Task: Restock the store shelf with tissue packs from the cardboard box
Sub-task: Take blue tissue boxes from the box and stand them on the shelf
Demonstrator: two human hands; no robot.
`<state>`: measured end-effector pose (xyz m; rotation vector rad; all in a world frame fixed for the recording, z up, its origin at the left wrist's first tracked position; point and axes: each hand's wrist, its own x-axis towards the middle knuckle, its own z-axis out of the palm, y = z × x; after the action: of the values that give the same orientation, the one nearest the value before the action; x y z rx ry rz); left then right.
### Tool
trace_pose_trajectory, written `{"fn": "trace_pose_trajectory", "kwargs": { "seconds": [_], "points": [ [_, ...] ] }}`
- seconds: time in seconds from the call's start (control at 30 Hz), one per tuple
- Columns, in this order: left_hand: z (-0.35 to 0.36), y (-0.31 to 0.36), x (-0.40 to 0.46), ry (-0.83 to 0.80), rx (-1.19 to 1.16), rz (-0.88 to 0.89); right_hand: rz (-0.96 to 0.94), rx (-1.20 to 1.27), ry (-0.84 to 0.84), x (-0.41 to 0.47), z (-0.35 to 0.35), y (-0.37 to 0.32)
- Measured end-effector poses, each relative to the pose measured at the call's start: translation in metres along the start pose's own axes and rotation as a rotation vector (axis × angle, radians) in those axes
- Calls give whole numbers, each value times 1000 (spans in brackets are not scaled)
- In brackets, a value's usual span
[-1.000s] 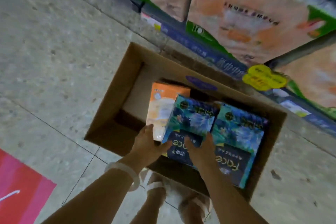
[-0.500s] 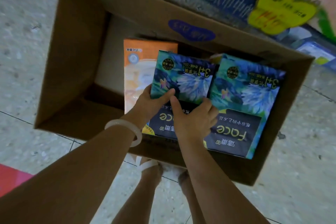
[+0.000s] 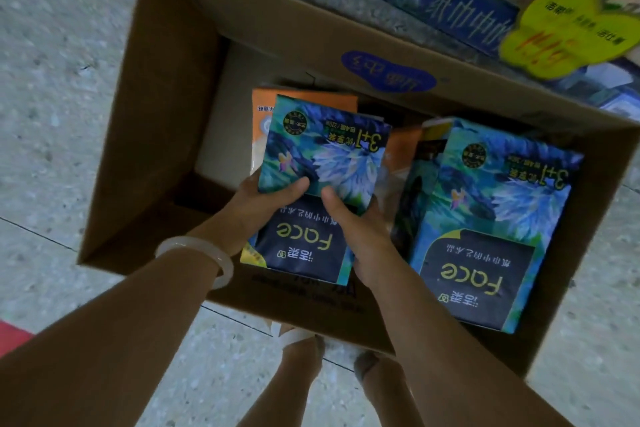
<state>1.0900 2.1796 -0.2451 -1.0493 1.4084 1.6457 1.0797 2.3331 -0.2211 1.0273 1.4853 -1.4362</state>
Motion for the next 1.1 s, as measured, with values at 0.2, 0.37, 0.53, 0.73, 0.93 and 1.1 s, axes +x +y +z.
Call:
{"fn": "trace_pose_trajectory", "kwargs": {
  "seconds": [0.2, 0.37, 0.53, 0.73, 0.93, 1.1],
  "points": [
    [10, 5, -35, 49, -126, -21, -52, -8, -58, -21, -10, -3],
    [23, 50, -107, 98, -208, 52, -247, -99, -42, -99, -23, -45],
    [50, 117, -212, 92, -231, 213, -357, -102, -33, -204, -46, -122],
    [91, 214, -364, 12, -180, 460, -547, -20, -46, -363, -73, -204],
    [157, 293, -510, -52, -68, 703, -768, 130, 20, -514, -126, -249],
    [227, 330, -610, -150, 13, 868, -970, 211, 81, -617, -194, -271]
  ]
}}
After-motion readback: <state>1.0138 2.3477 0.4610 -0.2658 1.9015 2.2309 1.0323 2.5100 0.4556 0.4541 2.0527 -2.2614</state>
